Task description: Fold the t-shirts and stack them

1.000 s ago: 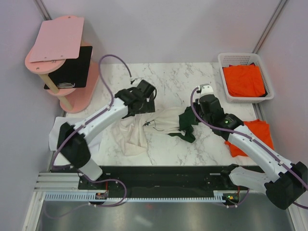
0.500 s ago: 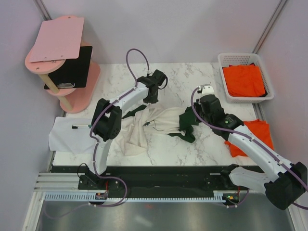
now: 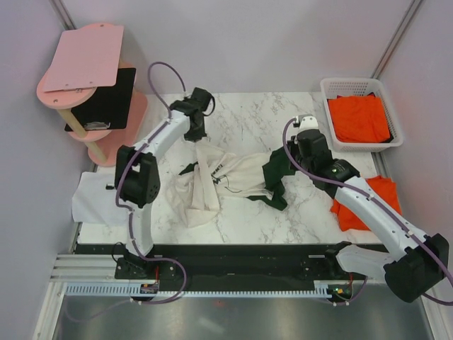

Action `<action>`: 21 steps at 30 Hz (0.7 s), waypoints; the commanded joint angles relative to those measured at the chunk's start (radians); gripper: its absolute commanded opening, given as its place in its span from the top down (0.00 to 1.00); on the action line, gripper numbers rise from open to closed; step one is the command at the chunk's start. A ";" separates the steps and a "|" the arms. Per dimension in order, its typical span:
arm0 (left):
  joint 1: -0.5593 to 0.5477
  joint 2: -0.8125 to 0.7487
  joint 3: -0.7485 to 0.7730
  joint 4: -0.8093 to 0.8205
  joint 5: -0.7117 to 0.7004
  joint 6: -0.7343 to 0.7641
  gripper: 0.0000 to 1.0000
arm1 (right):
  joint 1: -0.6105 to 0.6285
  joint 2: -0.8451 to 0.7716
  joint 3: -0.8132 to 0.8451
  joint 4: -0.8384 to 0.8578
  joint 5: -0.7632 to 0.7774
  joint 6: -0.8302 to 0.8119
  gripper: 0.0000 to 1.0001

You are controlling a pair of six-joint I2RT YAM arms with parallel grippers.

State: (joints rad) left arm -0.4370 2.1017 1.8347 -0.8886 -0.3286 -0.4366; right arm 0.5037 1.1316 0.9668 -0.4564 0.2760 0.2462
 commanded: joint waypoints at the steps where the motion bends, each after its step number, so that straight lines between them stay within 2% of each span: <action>1: 0.066 -0.238 0.006 0.002 -0.016 0.074 0.98 | -0.010 0.033 0.140 0.051 -0.020 -0.033 1.00; 5: 0.066 -0.421 -0.075 -0.006 -0.027 0.078 0.98 | -0.014 0.025 0.207 0.042 -0.018 -0.047 1.00; 8: 0.066 -0.547 -0.201 -0.004 0.009 0.047 0.98 | -0.013 -0.036 0.204 0.041 -0.031 -0.038 1.00; 9: 0.066 -0.631 -0.236 -0.004 0.046 0.038 0.98 | -0.013 -0.059 0.196 0.039 -0.038 -0.033 1.00; 12: 0.064 -0.823 -0.408 -0.007 0.132 -0.023 0.98 | -0.013 -0.141 0.135 0.004 -0.075 0.017 1.00; 15: 0.054 -0.983 -0.680 -0.012 0.230 -0.134 0.98 | -0.014 -0.216 0.018 -0.042 -0.136 0.091 1.00; 21: -0.035 -1.181 -1.018 -0.030 0.356 -0.275 0.98 | -0.013 -0.352 -0.118 -0.134 -0.143 0.177 1.00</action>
State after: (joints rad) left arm -0.4160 0.9981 0.9737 -0.9001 -0.1036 -0.5686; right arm 0.4934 0.8265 0.9058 -0.5243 0.1478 0.3447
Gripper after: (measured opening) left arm 0.025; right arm 0.011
